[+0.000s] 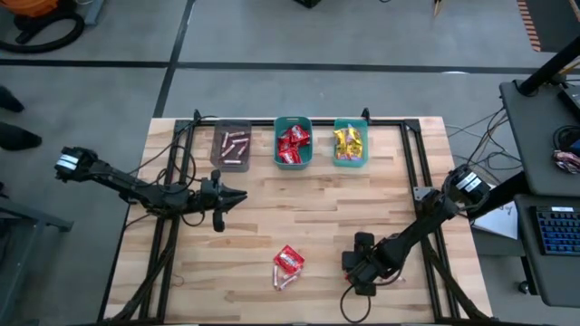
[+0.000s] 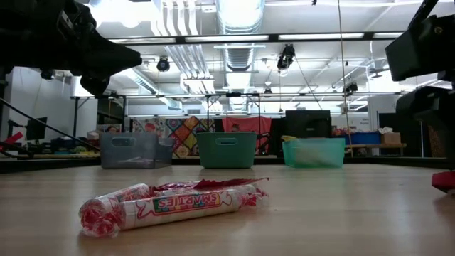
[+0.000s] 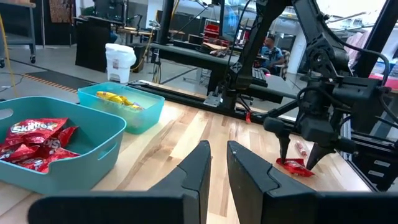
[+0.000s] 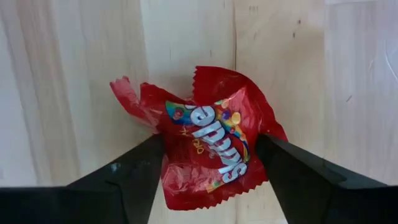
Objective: Sort candy
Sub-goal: Put the right red candy on the dark green bin
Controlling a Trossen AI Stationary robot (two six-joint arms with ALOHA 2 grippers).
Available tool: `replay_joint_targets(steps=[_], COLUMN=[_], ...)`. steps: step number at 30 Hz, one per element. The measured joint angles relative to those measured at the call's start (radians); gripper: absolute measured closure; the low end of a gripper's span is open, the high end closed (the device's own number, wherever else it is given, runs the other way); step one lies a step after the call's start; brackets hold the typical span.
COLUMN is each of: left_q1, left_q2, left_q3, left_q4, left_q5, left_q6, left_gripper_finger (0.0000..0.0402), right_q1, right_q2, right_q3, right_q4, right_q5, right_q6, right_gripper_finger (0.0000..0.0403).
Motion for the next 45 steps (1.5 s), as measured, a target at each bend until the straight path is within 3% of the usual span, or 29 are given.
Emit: replay_joint_targets(steps=[5, 15, 20, 25, 30, 34, 36, 41, 45], left_q1=[0.000, 0.000, 0.000, 0.000, 0.000, 0.000, 0.000, 0.000, 0.000], left_q2=[0.000, 0.002, 0.002, 0.002, 0.002, 0.002, 0.002, 0.002, 0.001], left_q3=[0.000, 0.000, 0.000, 0.000, 0.000, 0.000, 0.000, 0.000, 0.000], left_q4=[0.001, 0.003, 0.002, 0.003, 0.007, 0.015, 0.016, 0.019, 0.024], left_q5=[0.000, 0.000, 0.000, 0.000, 0.000, 0.000, -0.001, -0.010, -0.042], left_q6=[0.000, 0.011, 0.018, 0.019, 0.023, 0.027, 0.027, 0.046, 0.070], left_gripper_finger=[0.0364, 0.0364, 0.0364, 0.0364, 0.0364, 0.0364, 0.0364, 0.0364, 0.0364], right_q1=[-0.002, -0.020, -0.049, -0.135, -0.310, -0.539, -0.666, -0.961, -1.086], right_q2=[-0.007, -0.034, -0.062, -0.161, -0.275, -0.329, -0.336, -0.282, -0.165], right_q3=[-0.001, -0.005, -0.006, -0.006, -0.006, -0.006, -0.005, 0.030, 0.138], right_q4=[-0.001, -0.004, -0.006, 0.013, 0.101, 0.237, 0.323, 0.453, 0.411], right_q5=[0.014, 0.032, 0.061, 0.153, 0.272, 0.280, 0.216, -0.071, -0.108], right_q6=[-0.001, -0.033, -0.060, -0.142, -0.362, -0.581, -0.670, -0.776, -0.829], right_gripper_finger=[0.0194, 0.0375, 0.0383, 0.0384, 0.0385, 0.0385, 0.0385, 0.0386, 0.0386])
